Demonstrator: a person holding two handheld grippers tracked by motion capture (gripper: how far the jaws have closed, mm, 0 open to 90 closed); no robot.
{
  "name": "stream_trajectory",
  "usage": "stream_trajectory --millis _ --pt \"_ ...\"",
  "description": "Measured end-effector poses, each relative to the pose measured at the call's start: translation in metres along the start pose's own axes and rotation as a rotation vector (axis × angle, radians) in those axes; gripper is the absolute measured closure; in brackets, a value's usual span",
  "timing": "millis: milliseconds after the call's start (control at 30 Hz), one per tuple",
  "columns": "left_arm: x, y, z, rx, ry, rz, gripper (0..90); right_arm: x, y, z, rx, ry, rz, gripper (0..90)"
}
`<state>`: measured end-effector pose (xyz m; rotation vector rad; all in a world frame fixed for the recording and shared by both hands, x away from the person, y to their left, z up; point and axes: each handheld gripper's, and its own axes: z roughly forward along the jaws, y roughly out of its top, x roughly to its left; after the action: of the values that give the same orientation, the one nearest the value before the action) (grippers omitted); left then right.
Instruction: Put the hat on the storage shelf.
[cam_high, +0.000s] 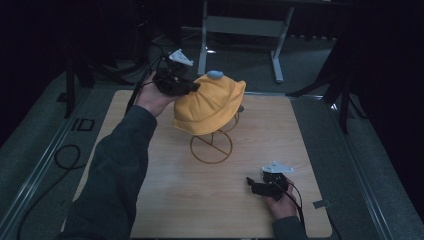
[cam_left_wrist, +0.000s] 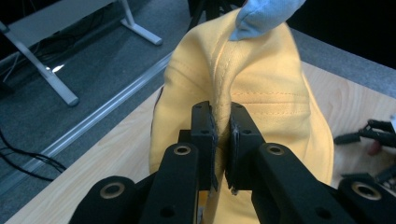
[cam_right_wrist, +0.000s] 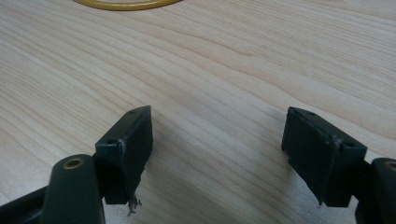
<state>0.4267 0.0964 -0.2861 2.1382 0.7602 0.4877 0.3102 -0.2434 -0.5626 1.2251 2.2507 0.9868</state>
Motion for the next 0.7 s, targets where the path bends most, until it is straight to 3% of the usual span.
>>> stream_trajectory --millis 333,500,700 --pt "-0.023 0.014 0.031 0.007 -0.032 0.011 81.2 0.001 0.0 0.0 0.0 0.001 -0.002 24.7" --pt "-0.033 0.016 0.036 0.022 -0.058 0.046 81.1 0.001 0.0 0.0 0.0 0.002 -0.003 24.7" --pt "-0.035 0.02 0.044 0.041 -0.01 0.061 78.6 0.001 0.0 0.0 0.0 0.002 -0.003 24.7"
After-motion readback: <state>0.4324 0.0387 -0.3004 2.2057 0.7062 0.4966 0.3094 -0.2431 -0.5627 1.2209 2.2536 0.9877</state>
